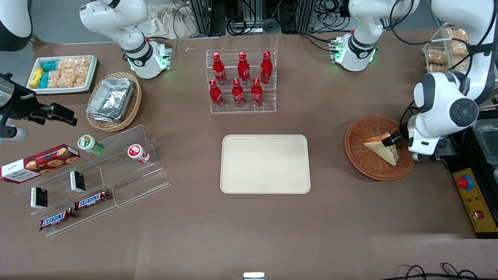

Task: Place sandwich from basket to tray
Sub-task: 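Close the left gripper on the sandwich's wrapped corner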

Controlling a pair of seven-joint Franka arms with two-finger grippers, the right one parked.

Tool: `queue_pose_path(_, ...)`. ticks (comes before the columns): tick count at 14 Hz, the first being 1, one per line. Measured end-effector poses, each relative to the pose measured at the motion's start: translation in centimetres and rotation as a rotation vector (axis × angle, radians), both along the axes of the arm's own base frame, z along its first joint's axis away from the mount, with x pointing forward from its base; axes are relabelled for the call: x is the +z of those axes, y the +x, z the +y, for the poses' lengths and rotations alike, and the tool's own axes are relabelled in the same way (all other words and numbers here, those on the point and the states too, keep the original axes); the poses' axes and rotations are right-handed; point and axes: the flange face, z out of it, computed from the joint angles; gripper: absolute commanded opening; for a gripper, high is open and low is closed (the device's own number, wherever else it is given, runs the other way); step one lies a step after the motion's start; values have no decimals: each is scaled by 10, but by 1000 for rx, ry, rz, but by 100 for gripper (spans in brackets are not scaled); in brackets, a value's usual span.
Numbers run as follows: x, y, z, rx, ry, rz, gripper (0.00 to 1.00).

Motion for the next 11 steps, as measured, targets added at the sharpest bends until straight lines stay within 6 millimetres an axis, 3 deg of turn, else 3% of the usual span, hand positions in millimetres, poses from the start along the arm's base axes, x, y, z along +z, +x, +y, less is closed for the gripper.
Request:
queue_pose_path(3, -25, 6, -3, 85, 19, -16, 100)
queue_pose_path(6, -34, 6, -9, 110, 25, -7, 98)
queue_pose_path(9, -37, 3, -9, 113, 26, 2, 75)
queue_pose_path(11, -38, 2, -9, 126, 29, 2, 50)
